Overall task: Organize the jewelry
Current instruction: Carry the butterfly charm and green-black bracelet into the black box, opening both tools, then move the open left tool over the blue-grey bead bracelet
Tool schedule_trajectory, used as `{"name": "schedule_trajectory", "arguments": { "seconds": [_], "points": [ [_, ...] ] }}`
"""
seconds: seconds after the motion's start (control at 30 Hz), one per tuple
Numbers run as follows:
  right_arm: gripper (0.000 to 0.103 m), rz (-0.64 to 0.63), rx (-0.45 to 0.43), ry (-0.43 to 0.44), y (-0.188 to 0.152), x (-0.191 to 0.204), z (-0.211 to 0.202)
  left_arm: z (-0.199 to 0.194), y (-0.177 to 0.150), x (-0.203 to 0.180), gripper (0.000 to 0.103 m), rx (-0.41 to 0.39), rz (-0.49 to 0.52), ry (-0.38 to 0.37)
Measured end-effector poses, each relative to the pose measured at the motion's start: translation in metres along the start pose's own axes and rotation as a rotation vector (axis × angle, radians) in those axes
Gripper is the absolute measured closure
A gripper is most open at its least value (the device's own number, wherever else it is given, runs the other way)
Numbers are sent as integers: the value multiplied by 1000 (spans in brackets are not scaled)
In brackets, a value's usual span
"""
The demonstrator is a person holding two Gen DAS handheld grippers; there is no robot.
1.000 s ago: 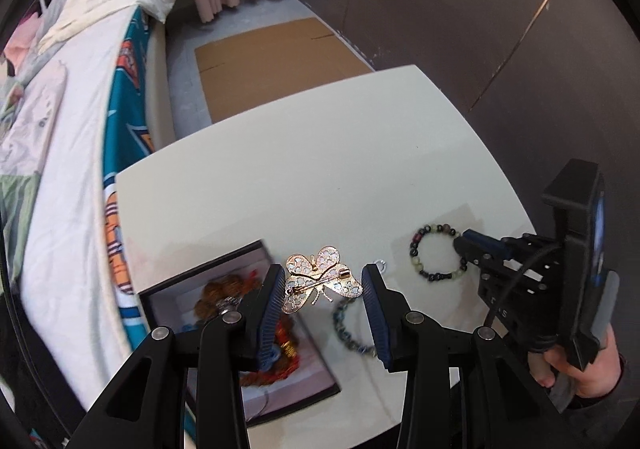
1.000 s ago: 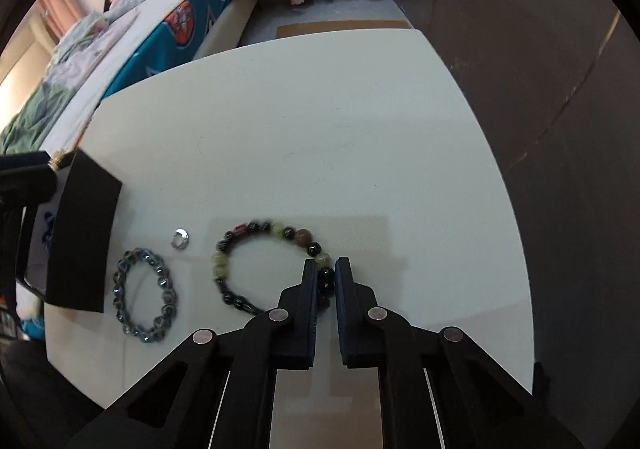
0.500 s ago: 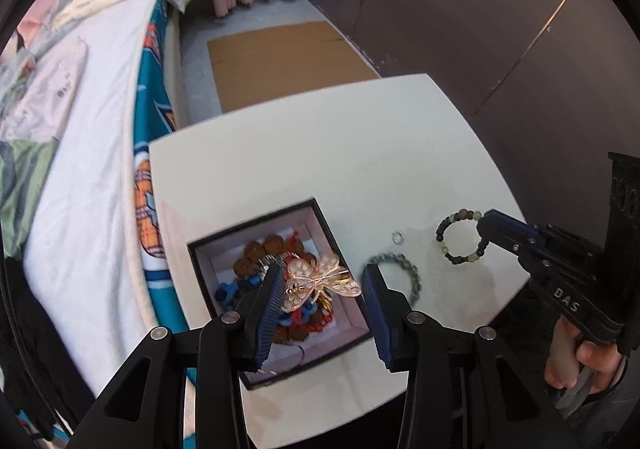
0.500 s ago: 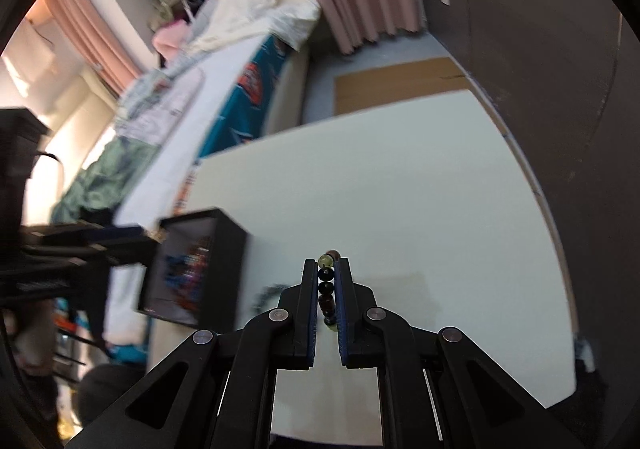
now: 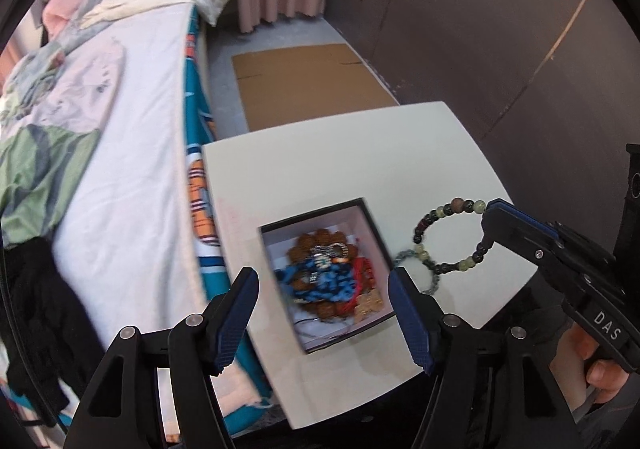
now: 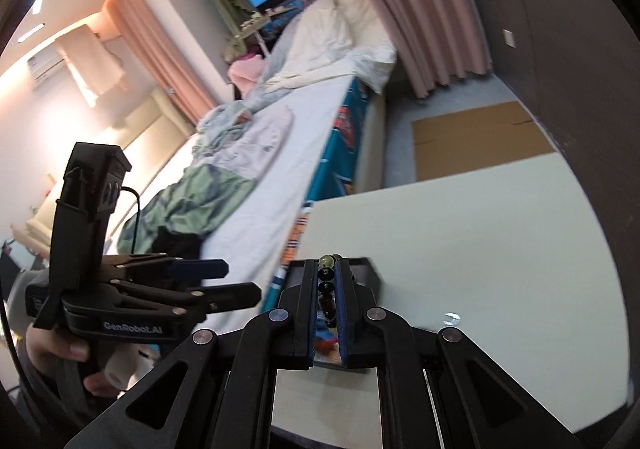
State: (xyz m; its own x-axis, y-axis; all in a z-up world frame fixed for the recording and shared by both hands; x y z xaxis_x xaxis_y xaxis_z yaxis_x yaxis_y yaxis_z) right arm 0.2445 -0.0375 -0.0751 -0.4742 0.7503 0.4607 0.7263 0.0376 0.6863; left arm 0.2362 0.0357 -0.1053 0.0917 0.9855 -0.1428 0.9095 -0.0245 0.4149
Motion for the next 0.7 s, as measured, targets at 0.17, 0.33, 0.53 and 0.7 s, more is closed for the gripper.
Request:
{"name": "schedule_trajectory", "arguments": {
  "seconds": [0.17,0.33,0.53,0.7],
  "points": [
    [90,-59,13,-20,-2,26,20,-15,0,21,35,-51,-37,21],
    [34,-90,13,-89,-5,24,16,-32,-3,26,30,-109,-39,22],
    [32,-59,9,-121,1,6,-4,-46,-8,20,19,-163,-31,14],
    [21,-55,-20,-168,5,-10,-24,-49,-10,1,16,-169,5,4]
  ]
}}
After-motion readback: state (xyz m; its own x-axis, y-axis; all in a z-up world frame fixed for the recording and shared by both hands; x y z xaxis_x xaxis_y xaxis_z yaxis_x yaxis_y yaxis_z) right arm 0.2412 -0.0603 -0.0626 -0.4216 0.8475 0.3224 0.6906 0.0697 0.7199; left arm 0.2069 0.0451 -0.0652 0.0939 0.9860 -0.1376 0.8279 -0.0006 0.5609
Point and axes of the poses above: each gripper's, at about its wrist camera, not at the fingertips, and z roughly the way its jaws point, x to its left, y to its top, the point moved 10 cm from there along z, roughly the way its jaws point, and after that the axes turned 1 degree about x, right-handed, at the moved point
